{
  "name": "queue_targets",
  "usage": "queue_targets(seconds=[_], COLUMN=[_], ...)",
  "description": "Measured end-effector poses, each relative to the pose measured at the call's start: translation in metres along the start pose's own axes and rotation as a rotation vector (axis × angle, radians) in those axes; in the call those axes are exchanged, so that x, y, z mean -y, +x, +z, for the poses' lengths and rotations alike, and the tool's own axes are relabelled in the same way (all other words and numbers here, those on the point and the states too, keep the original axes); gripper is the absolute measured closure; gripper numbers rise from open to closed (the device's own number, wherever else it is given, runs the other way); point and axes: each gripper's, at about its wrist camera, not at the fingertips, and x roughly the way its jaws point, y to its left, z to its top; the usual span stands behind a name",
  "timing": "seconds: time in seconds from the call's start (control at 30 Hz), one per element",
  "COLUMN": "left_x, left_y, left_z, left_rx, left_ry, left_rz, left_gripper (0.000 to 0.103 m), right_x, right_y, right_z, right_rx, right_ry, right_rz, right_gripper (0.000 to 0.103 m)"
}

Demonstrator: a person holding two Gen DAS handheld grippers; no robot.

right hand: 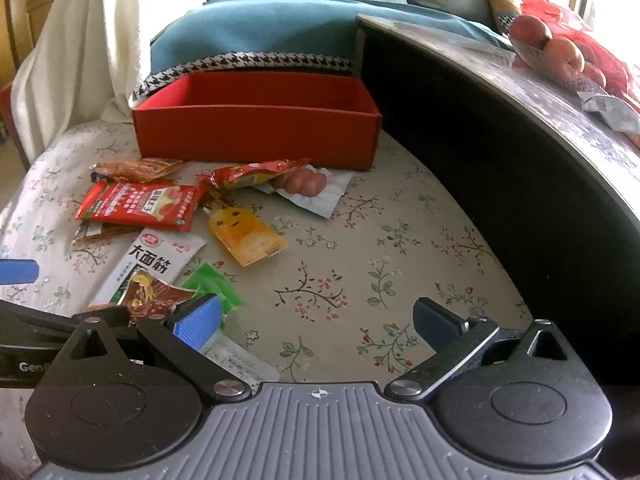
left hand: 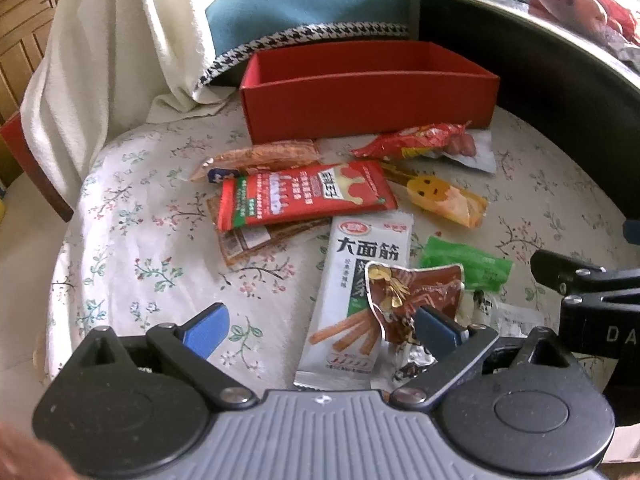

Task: Organize snacks
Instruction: 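Grasp the brown-silver candy wrapper with the left gripper while the right gripper grasps the green bamboo shoot pack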

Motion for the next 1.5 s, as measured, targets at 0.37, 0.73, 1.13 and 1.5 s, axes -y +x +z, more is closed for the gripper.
queue_targets(seconds=[0.37,0.73,1.13,1.5], left_x=[0.0,0.014,0.009,-0.024], left_y=[0.001,-0.008,0.007,-0.014], left_z=[0.002,-0.002,-0.004,0.008], left_rx=[-0.005,-0.016,-0.088,0.007], left_ry=[-0.006,0.056,-0.007,-0.11], left_rz=[-0.014,-0.113,-0.234,-0.189], left_gripper=[0.009,0.011,0.062,0.064], right_x=[0.004,0.007,0.01,-0.007], right_y=[0.004,0.007,0.007,0.014], right_z=[-0.002,-0.002,-0.001,-0.002], right_rx=[-0.026,-0.04,-0.056,-0.123], right_ry=[0.03,0.063,0.093,0.059], right_rz=[0.006,0.018,0.066,0.141], right_gripper=[0.0,0.0,0.0,0.007])
